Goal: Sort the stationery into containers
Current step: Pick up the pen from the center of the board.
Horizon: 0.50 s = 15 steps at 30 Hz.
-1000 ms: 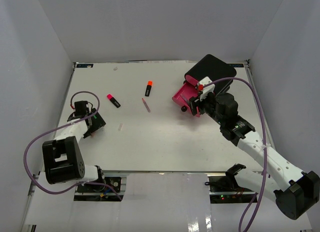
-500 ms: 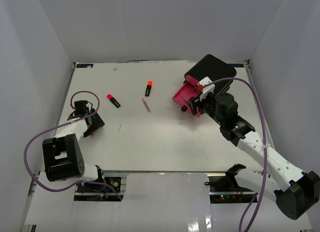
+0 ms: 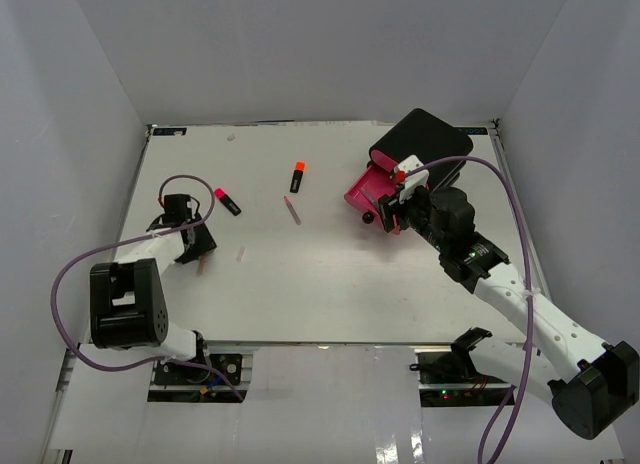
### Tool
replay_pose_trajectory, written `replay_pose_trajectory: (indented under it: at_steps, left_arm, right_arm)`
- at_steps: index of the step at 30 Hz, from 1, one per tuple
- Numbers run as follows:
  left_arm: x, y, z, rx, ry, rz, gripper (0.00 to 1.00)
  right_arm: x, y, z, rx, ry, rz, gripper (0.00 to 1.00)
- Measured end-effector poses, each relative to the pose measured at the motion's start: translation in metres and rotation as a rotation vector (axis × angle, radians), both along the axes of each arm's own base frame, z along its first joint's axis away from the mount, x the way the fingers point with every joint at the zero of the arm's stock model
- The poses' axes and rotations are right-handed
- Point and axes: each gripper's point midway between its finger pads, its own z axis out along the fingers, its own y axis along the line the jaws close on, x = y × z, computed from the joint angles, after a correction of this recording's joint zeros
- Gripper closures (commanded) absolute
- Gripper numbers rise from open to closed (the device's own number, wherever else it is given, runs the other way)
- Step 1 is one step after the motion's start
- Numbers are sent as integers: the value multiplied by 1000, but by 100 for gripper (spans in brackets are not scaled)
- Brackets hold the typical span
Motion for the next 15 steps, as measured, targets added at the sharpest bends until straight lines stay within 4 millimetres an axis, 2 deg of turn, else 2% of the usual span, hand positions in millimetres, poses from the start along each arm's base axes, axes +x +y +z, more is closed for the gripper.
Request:
replay_pose_trajectory:
  at_steps: [2,10,15]
  left_arm:
    - [4,-2,0,-1,3,-6,51]
    - [21,-17,-2,6,-2,-55,67]
    - [24,-19,-2,3,-3,-56,78]
  right_arm:
    - [0,0,0,0,0,0,34]
    - [0,0,0,0,0,0,34]
    - [0,0,0,-1,1,0,34]
